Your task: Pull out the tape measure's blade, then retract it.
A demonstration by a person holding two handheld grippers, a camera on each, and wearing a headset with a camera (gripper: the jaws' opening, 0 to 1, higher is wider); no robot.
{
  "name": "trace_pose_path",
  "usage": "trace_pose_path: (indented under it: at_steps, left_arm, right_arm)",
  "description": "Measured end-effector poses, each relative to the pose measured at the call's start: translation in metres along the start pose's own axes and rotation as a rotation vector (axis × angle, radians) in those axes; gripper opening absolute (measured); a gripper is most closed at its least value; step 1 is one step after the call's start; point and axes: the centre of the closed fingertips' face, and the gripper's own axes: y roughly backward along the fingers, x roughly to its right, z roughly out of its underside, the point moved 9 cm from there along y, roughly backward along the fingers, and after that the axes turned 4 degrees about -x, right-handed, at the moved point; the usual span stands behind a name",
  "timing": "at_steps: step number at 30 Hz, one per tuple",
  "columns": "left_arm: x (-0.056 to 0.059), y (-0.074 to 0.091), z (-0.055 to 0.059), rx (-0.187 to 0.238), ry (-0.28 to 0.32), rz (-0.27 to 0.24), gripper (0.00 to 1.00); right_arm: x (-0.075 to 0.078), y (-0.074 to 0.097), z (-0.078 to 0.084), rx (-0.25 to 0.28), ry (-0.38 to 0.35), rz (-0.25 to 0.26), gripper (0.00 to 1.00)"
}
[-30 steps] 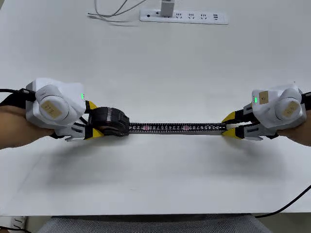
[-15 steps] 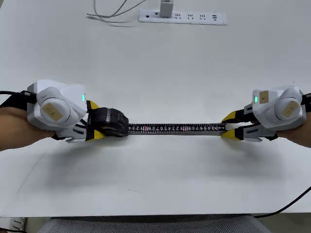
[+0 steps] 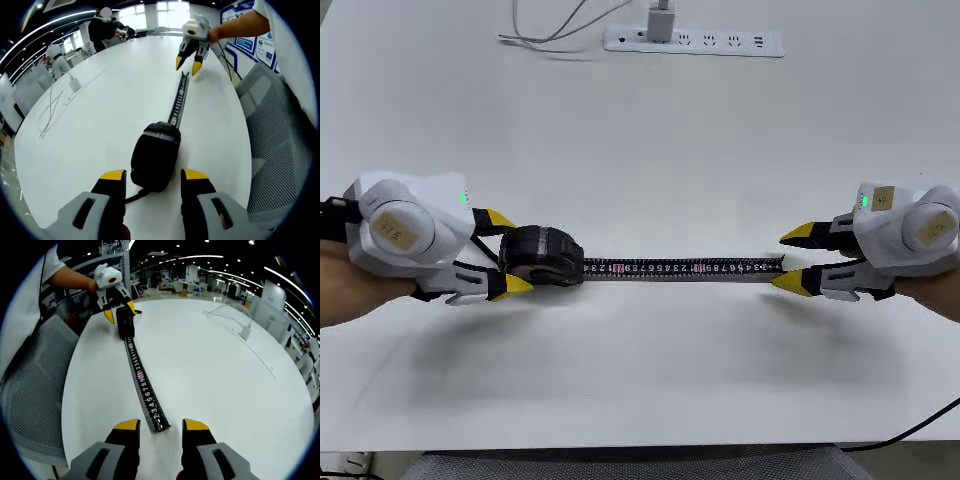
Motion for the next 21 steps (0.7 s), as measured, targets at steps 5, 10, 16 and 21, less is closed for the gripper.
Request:
trace_pose_path:
  at_steps: [5,10,16,21]
  left_arm:
    - [0.002,0.009,0.002,0.061,0.064,-0.035,0.42]
    - [0.007,0.016,0.006,0.079,0.109,-0.06,0.45]
    - [0.013,0.028,0.008,0.106,0.173,-0.097,0.54]
    - [0.021,0.035,0.013,0.118,0.209,-0.113,0.59]
  right_arm:
    - [-0.007,0.005,0.0,0.036,-0.058,0.044,0.35]
    - [-0.016,0.009,0.002,0.052,-0.085,0.062,0.4]
    - [-0.025,0.019,0.003,0.071,-0.125,0.098,0.48]
    - [-0.032,0.026,0.006,0.089,-0.177,0.119,0.54]
